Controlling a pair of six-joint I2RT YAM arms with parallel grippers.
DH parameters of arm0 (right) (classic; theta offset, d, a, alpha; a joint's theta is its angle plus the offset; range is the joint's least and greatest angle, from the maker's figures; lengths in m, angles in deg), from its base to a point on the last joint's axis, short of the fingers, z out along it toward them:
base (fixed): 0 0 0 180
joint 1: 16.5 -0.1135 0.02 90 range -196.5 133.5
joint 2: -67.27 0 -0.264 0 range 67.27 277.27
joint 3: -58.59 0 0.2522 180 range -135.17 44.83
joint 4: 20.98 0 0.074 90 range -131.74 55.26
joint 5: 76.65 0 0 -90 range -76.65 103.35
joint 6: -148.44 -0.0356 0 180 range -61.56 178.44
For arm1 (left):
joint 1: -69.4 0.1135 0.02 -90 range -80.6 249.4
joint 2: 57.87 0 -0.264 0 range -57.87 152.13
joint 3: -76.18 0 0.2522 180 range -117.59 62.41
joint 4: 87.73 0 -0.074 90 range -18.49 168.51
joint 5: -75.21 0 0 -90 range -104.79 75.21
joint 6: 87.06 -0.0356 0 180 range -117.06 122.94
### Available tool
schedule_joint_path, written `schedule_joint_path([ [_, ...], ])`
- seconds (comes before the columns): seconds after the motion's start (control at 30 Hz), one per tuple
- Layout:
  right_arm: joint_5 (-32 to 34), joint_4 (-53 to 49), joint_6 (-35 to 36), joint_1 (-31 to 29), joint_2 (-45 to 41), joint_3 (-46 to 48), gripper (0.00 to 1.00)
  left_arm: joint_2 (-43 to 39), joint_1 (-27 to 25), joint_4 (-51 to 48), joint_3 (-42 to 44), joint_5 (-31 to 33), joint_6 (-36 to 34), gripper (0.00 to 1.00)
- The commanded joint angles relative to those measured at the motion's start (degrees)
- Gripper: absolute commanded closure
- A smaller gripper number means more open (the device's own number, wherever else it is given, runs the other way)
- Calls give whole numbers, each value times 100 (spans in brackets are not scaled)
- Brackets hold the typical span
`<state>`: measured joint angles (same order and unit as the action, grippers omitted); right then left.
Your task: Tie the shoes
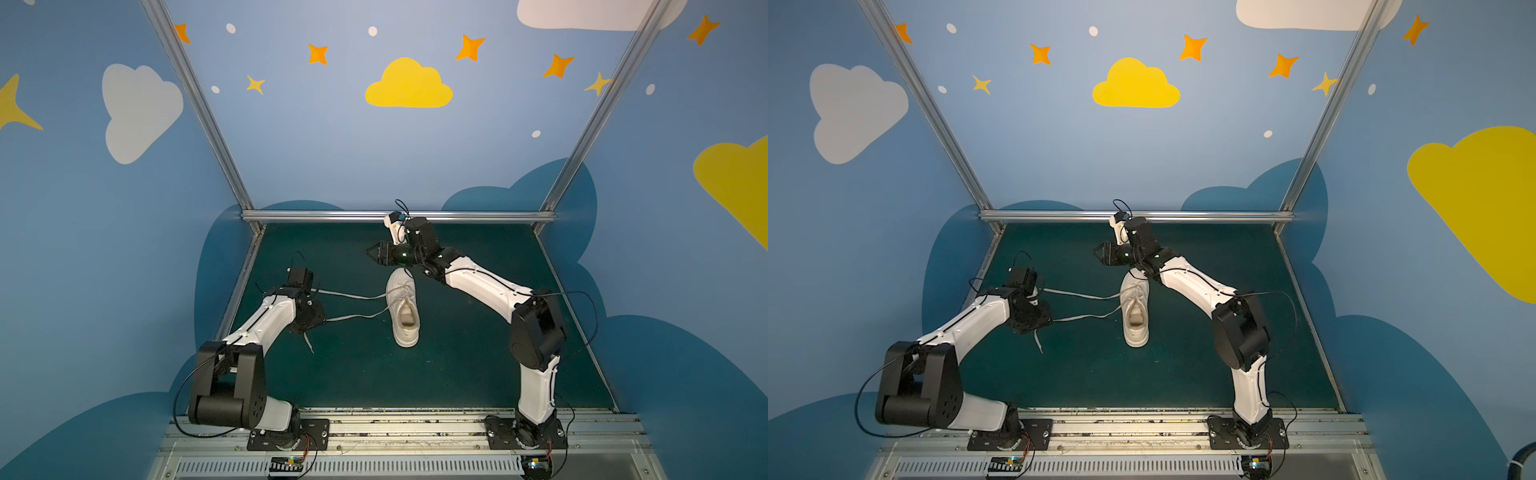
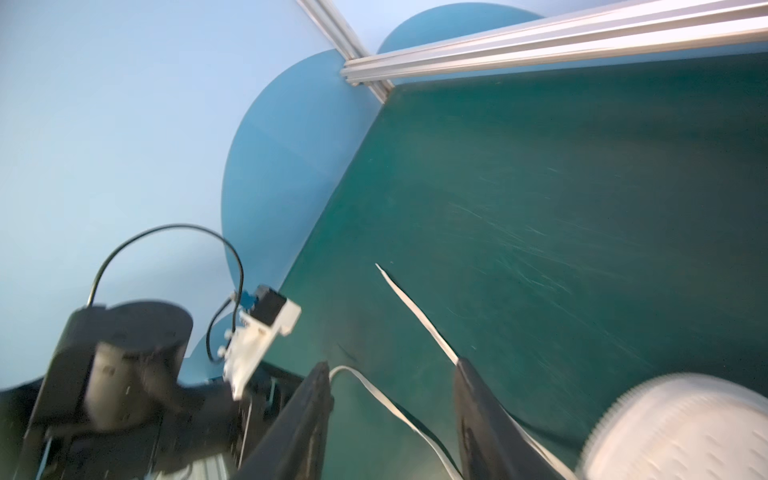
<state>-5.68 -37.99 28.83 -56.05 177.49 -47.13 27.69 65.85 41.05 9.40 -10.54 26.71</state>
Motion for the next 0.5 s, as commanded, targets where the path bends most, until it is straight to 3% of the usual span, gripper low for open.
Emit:
schedule_joint_path([
  [0.0, -21, -26, 229, 193, -492, 423, 51, 327, 20, -234, -291, 541, -146, 52],
  [0.23, -160, -141, 351, 667, -1186, 1042, 51, 739, 69, -324, -352, 995, -254, 58],
  [0.47, -302, -185, 351, 947, -1450, 1290, 51, 990, 162, -190, -197, 690, -215, 67],
])
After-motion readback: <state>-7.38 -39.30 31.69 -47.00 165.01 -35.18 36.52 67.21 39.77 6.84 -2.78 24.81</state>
